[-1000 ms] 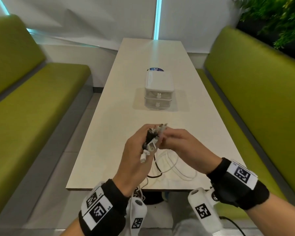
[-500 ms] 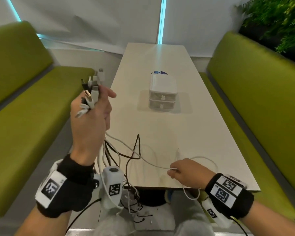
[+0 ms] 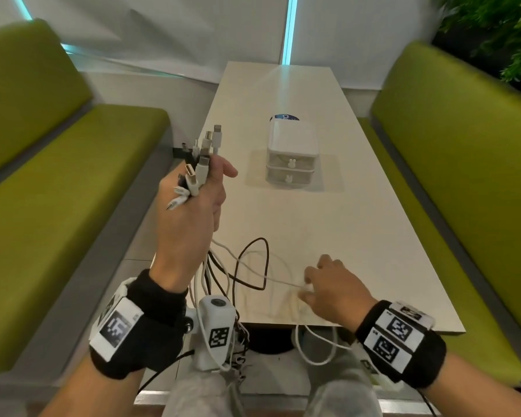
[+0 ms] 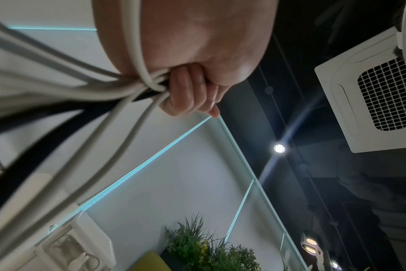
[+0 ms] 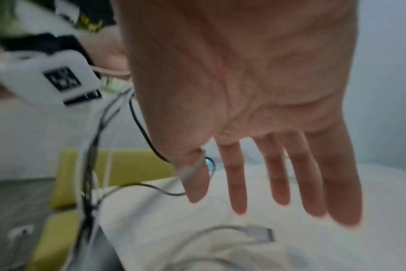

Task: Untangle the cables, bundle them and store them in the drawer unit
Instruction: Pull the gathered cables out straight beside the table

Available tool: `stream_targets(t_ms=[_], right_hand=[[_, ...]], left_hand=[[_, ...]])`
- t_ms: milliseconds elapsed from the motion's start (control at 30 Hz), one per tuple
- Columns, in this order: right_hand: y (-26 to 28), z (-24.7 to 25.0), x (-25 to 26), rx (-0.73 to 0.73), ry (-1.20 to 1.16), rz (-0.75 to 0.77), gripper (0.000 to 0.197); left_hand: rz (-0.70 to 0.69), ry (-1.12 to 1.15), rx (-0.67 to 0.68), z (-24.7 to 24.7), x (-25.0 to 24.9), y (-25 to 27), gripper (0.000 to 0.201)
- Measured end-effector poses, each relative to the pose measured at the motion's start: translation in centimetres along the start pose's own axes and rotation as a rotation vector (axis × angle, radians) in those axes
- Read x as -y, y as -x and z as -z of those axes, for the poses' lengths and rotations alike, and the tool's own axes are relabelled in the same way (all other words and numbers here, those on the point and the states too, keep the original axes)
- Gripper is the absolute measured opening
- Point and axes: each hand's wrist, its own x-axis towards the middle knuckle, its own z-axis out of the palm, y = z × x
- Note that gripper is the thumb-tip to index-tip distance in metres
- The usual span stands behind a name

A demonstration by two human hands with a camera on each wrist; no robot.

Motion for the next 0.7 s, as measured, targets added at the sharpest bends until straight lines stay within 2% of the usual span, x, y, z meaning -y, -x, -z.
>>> stream_targets(t_ms=[33,100,200,300,433,500,600,700], right_hand=[[-0.5,-0.3,-0.7,0.053,0.006,-0.036,0.042],[-1.2,-1.4,-1.4,0.104,-0.016,-0.006,0.032],[-0.8,-3.3,-0.3,0.005,-0.027,0.117,0.016],[0.1,-3.7,1.1,0.017,-0.105,0.219,0.015],[0.8,-3.2,2.2,0.252,-0.214,0.312,0.035],[0.6,-2.5,1.7,0.257,-0.221,0.319,0.035],[0.1,-0.9,0.6,0.195,-0.298,0.328,0.022],[0.0,-0.3,0.8,0.186,-0.456,0.311,0.034]], left_hand=[[0.003,-0.001,0.005,-0.1,0.1,0.0,0.027],[0.013,-0.001,0.015,-0.6,0.3,0.2,0.027],[0.024,0.005,0.042,-1.3,0.7,0.5,0.027],[0.030,0.000,0.075,-2.0,1.0,0.9,0.028],[0.051,0.025,0.106,-2.8,0.9,1.6,0.028],[0.065,0.029,0.123,-3.2,0.8,1.9,0.028],[0.099,0.042,0.138,-3.4,0.5,2.4,0.030],[0.125,0.062,0.152,-3.2,-0.1,2.8,0.032]])
